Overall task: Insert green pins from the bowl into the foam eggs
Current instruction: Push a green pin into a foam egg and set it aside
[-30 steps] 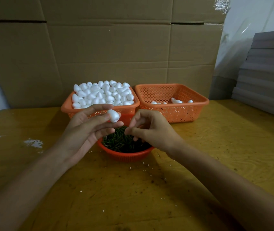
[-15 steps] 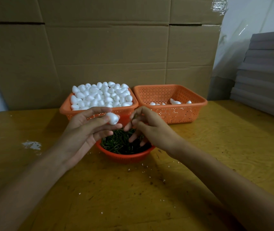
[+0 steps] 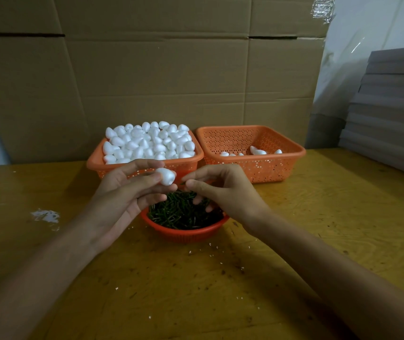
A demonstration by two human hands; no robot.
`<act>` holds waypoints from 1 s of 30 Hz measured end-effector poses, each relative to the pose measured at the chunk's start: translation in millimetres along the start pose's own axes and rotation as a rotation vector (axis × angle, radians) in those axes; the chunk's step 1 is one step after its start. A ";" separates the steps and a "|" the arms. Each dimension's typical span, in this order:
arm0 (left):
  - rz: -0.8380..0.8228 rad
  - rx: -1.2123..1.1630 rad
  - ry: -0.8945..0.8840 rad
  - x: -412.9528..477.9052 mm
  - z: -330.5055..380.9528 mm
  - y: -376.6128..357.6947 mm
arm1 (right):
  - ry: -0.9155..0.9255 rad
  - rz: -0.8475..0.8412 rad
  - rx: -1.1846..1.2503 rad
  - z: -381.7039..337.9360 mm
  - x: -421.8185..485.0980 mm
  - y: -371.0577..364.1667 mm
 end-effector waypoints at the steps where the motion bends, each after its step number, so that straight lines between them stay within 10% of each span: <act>1: 0.000 -0.003 0.001 0.2 -0.2 0.1 | 0.000 -0.009 0.005 -1.0 -0.6 -0.9; 30: 0.006 0.064 -0.025 2.8 -4.1 5.1 | 0.043 -0.043 0.042 -5.8 -1.6 -8.2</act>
Point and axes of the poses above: each hand's wrist, its own x-axis towards the middle knuckle, its own y-axis out of the back of the hand, z = x × y, the point moved 9 cm from there along x, towards the middle knuckle, and after that the axes turned 7 degrees about z, right-handed, at the moved point
